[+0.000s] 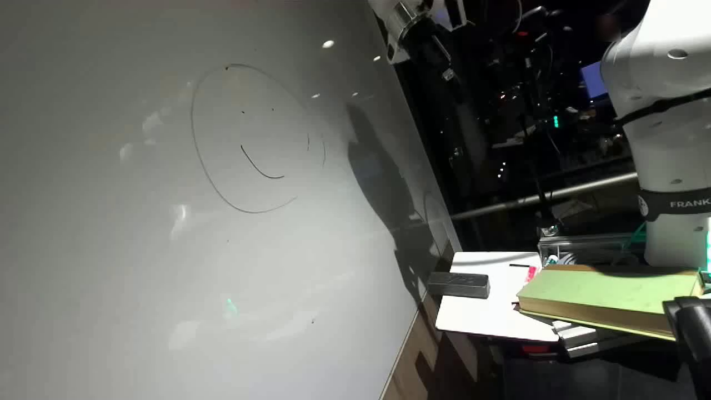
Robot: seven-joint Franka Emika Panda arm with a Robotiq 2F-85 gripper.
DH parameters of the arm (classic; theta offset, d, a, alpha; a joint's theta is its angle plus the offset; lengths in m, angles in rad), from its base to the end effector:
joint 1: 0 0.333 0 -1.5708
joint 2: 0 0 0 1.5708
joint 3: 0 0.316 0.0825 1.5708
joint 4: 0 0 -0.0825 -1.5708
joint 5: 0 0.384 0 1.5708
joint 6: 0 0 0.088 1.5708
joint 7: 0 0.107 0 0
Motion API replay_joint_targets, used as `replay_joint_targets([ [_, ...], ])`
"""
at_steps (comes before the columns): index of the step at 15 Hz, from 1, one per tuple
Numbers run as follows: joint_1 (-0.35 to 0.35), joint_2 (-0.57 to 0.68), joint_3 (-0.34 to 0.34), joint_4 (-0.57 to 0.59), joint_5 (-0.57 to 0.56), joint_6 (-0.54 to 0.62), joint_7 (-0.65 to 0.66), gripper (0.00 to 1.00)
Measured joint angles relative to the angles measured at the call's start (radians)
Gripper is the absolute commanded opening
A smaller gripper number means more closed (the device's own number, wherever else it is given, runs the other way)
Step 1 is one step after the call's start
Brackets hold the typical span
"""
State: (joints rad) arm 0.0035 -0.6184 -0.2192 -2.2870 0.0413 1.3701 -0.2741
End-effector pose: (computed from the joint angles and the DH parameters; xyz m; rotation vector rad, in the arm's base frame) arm 0.3204 -0.0798 0.5500 -2.8798 -0.1726 0.3854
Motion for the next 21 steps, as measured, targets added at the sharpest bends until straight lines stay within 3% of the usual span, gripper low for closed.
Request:
replay_joint_targets([
  [11,-0.001,-0.001,0.016,-0.005,0.004,0.001,0.0,1.0],
  [15,0.015,-0.018,0.108,-0.049,0.084,0.077,0.016,1.0],
  [21,0.077,-0.12,0.268,-0.205,0.116,0.34,0.061,1.0],
])
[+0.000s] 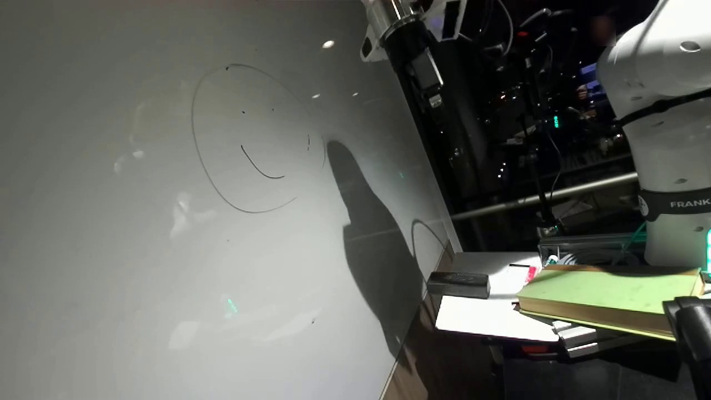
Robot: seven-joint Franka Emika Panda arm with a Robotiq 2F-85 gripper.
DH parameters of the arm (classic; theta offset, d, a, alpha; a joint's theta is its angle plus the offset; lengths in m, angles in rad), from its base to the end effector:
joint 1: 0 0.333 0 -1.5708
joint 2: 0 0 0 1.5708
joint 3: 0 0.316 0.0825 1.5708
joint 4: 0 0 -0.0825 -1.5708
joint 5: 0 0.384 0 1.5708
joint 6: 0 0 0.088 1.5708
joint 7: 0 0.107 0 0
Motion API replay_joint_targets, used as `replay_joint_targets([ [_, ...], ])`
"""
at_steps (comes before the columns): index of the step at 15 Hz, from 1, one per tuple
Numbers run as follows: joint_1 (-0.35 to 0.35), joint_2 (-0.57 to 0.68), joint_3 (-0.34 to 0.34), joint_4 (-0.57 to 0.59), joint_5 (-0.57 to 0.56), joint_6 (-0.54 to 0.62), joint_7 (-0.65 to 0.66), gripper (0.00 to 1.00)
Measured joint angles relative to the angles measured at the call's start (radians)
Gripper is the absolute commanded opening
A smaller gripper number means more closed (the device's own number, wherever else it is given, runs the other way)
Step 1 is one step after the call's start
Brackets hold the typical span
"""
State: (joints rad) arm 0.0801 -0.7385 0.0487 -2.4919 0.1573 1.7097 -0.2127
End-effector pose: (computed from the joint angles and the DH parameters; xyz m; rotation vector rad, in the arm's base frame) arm 0.3198 0.0584 0.5232 -2.9821 -0.4551 0.0571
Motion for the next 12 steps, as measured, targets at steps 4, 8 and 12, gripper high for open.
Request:
replay_joint_targets([
  [4,0.02,-0.076,0.07,-0.167,-0.014,0.201,0.065,1.0],
  [8,0.02,-0.087,0.109,-0.282,-0.059,0.342,0.162,1.0],
  [12,0.02,-0.037,0.145,-0.289,-0.086,0.375,0.258,1.0],
])
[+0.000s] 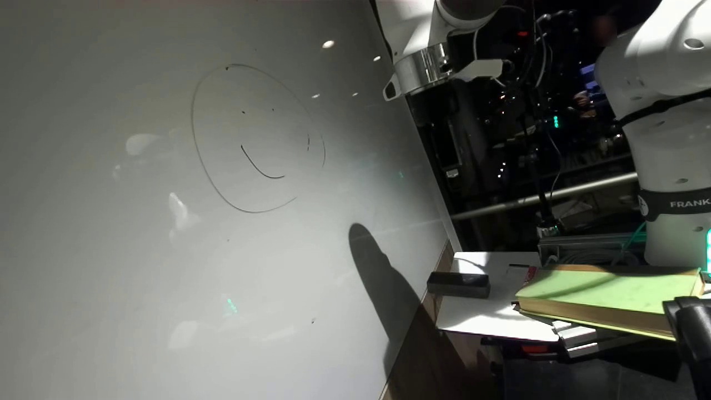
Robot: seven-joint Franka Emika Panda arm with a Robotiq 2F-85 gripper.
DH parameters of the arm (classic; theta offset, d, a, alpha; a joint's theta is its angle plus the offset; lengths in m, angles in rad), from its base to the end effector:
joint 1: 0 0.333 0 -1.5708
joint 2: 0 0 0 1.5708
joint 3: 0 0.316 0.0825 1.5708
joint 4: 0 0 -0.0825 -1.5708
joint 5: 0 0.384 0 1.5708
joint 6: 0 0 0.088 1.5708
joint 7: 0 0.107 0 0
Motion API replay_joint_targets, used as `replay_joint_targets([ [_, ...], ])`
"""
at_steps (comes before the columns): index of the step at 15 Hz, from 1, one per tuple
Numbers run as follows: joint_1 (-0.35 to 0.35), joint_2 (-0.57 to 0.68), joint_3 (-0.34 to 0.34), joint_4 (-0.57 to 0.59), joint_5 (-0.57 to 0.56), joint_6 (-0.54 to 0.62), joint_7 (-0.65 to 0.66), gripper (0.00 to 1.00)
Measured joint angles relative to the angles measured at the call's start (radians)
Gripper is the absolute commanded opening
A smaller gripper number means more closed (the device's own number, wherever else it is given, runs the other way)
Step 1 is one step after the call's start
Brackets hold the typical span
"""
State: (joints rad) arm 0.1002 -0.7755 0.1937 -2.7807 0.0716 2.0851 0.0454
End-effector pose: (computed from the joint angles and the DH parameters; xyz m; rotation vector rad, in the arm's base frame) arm 0.3050 0.0911 0.4258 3.0679 0.2549 0.1262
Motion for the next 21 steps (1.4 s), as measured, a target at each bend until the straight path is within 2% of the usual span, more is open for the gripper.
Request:
replay_joint_targets([
  [5,0.002,0.103,0.001,-0.003,0.0,0.063,0.025,1.0],
  [13,-0.003,0.337,-0.009,-0.001,-0.011,0.28,0.028,1.0],
  [21,-0.061,0.542,-0.044,0.03,-0.091,0.428,0.044,1.0],
])
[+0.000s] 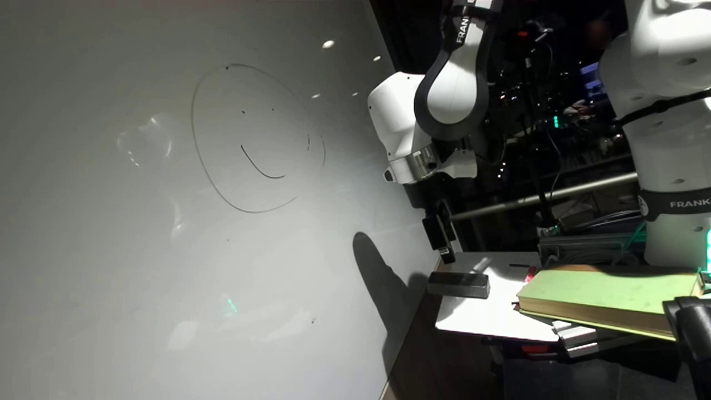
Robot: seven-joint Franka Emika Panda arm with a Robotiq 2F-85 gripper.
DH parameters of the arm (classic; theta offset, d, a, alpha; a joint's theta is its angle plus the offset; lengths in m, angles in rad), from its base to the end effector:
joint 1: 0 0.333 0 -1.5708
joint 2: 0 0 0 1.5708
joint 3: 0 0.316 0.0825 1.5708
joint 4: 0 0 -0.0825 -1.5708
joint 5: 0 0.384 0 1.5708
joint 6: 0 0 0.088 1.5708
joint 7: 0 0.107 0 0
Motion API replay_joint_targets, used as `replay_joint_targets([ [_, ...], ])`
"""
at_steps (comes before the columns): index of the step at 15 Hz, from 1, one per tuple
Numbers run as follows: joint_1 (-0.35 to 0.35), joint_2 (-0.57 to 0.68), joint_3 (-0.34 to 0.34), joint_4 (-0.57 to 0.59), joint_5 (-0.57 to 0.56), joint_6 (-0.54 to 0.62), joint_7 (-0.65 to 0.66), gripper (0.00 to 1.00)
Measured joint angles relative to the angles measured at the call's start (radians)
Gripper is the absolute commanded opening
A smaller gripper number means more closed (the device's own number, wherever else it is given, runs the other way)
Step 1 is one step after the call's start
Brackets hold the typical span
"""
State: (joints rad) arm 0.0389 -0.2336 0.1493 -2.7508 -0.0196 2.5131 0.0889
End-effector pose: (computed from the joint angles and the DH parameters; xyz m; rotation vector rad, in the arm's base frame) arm 0.3797 0.0693 0.2879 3.0904 0.1718 -0.0009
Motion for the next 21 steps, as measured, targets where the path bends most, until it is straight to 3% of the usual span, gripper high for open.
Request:
replay_joint_targets([
  [11,-0.012,0.161,-0.029,0.015,-0.06,0.078,0.045,1.0],
  [21,-0.011,0.269,-0.061,0.091,-0.117,0.082,0.091,1.0],
])
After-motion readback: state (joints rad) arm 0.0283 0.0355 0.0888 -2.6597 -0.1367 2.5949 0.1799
